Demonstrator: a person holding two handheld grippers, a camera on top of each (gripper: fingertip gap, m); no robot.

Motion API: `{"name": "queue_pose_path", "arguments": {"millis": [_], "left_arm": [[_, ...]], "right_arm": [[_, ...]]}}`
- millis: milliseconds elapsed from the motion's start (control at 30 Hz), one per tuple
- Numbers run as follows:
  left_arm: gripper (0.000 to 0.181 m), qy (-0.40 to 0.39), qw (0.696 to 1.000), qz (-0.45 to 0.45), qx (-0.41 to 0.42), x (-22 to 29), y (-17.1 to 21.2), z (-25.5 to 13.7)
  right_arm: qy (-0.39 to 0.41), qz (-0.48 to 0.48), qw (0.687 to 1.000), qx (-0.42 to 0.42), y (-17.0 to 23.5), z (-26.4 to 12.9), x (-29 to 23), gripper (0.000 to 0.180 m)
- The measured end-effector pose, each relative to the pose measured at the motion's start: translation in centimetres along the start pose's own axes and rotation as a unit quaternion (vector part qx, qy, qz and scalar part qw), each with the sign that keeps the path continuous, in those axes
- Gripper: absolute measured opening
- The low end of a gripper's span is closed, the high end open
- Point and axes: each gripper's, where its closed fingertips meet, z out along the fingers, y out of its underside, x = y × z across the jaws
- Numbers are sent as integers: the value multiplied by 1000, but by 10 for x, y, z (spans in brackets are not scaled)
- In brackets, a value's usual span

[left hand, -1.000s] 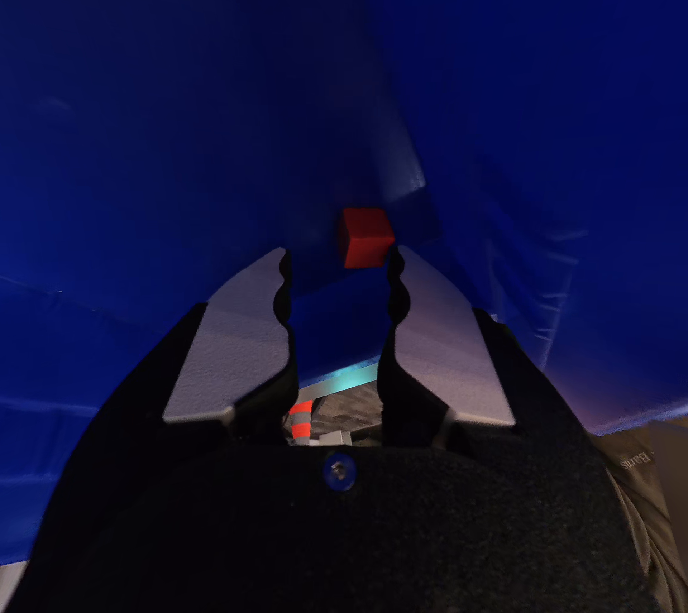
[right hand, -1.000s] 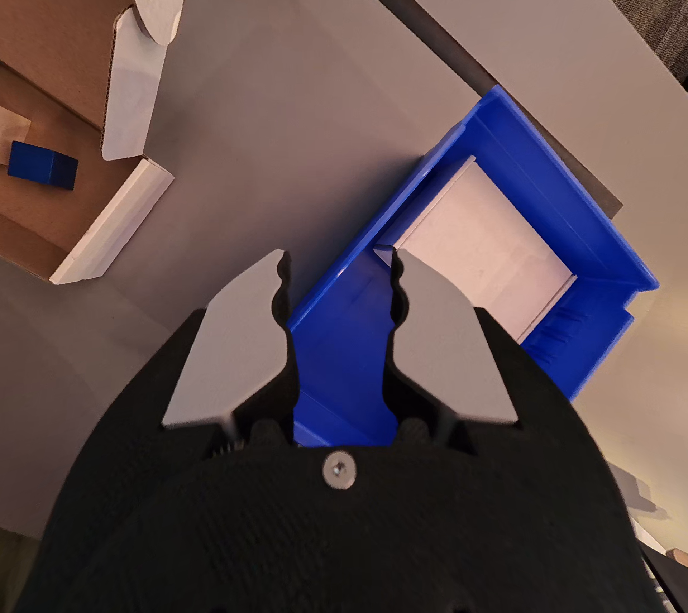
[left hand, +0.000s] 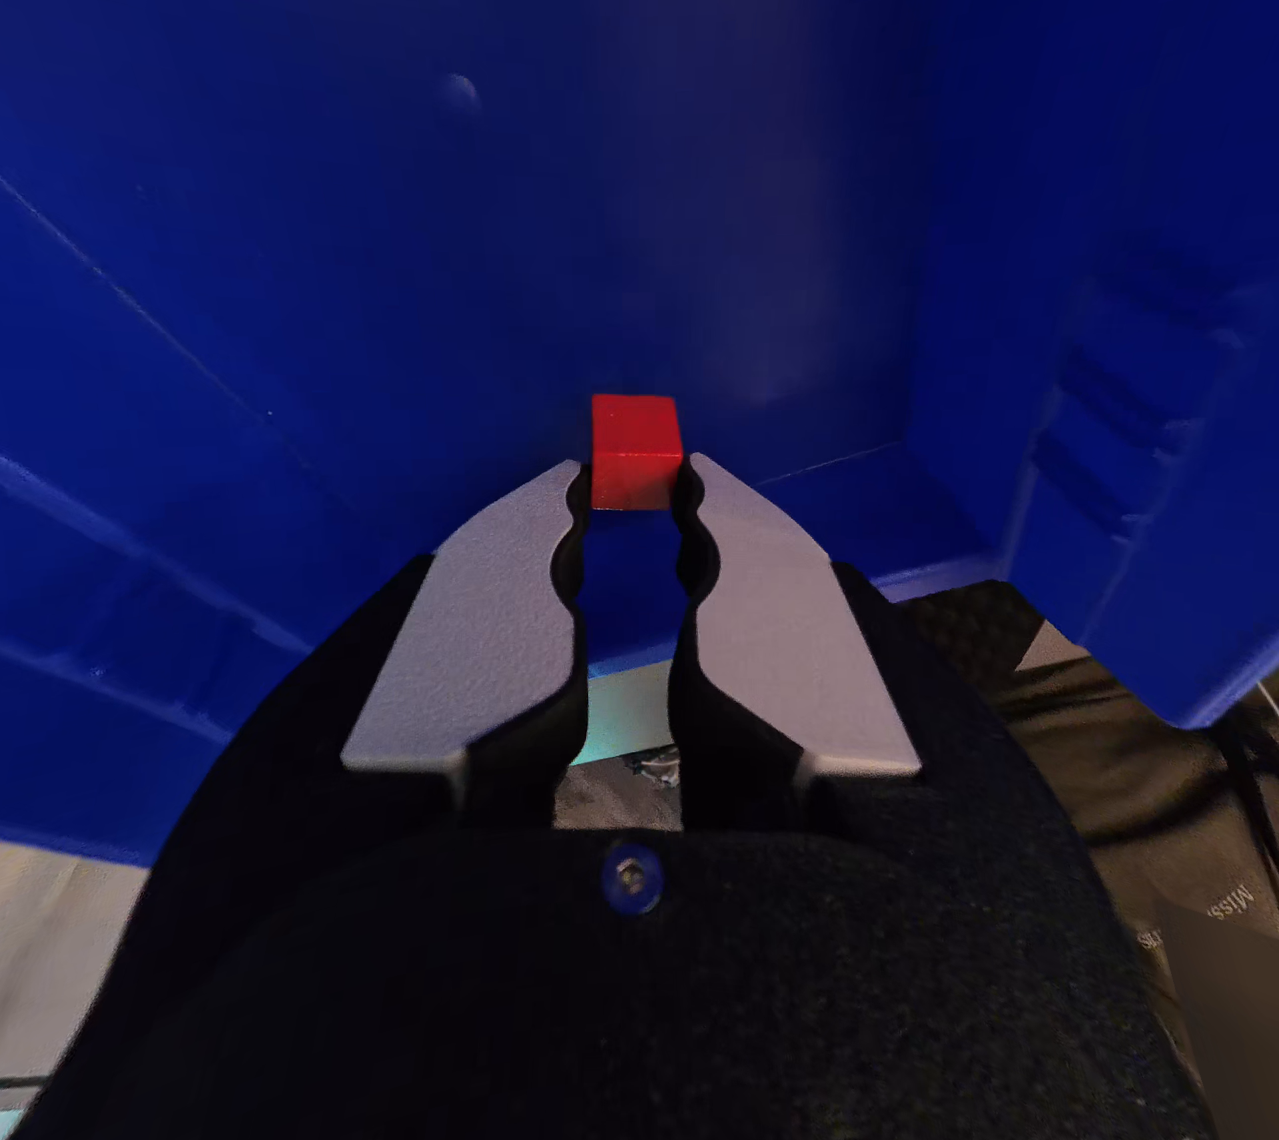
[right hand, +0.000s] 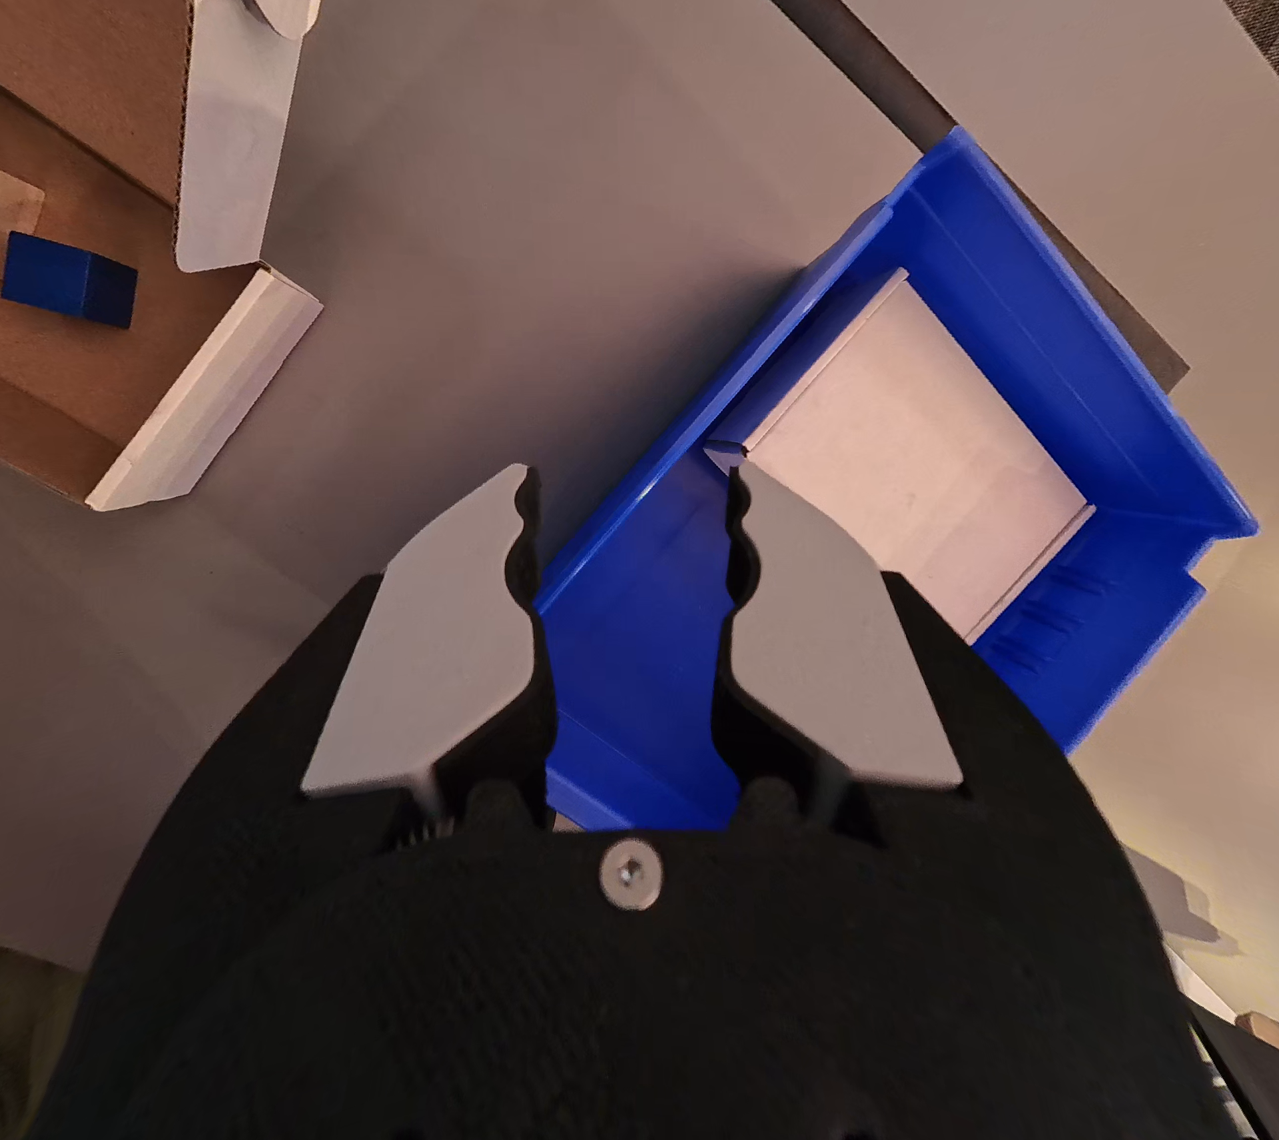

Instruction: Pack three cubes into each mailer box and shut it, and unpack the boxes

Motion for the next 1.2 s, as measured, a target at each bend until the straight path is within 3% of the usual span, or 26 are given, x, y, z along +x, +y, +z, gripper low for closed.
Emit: {"name": "queue_pose_path", "arguments": {"millis": [433,767,1200], "left_arm": [[23,13,999,5,-30,-3,-9,19],[38,-5,1000,26,-12,-3,-19,16],[23,-24,999,35,-11,-8,-21,15]], "right_arm": [[-5,1,1000,-9,3,3,0,53],[-11,2,1000,-19,5,7,-2,52],[-11,3,1000,-19,5,7,-1,53]]}}
